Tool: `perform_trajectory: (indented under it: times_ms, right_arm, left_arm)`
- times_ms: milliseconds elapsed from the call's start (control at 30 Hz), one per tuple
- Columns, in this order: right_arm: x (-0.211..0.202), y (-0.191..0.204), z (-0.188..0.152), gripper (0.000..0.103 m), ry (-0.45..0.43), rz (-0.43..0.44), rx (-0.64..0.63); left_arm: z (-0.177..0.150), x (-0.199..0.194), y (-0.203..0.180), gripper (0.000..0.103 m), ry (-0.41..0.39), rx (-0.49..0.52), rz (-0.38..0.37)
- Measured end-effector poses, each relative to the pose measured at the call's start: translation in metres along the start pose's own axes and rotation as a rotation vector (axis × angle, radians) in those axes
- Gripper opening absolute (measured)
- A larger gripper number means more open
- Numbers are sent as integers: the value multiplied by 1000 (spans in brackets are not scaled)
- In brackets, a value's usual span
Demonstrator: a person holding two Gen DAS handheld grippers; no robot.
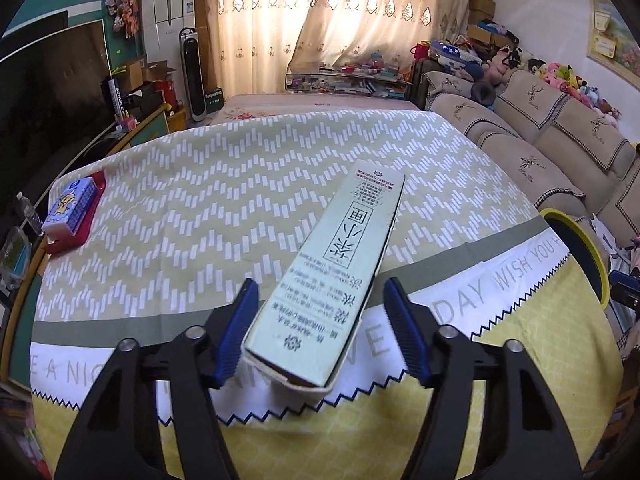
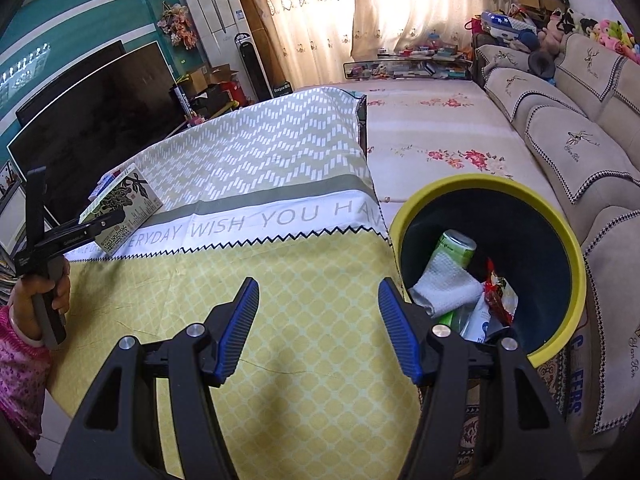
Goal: Collect trash
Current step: 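Grasp the green-and-white box with the left gripper, then carry the green-and-white box over the bin and open the left gripper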
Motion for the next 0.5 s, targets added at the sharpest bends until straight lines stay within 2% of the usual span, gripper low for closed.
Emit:
perform_trajectory:
  times_ms: [33,167,333,500]
  right_arm:
    - [0,0,0,59,0,0,1]
    - [-2,-2,-1,59,-7,5,7]
    - [-4,-2,-3,59,-10,8,9]
    - [-9,-3,-5,59,-16,4,9]
  left_arm:
    - [0,1,-1,55,1,0,-3]
    - [-1,1,-2,49,-6,-6,-5]
    - [-2,-3,-5,32,-18,-15,1]
    - [-2,-16,-11,31,-45,-18,10]
Point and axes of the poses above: each gripper's, at about its wrist camera, not at the fingertips, and x roughly the way its jaws point, y to its left, z to its top, the point moved 3 cm from there along x, roughly the way its jaws point, and after that the axes turned 9 degrees about z, right-handed, at the moved point
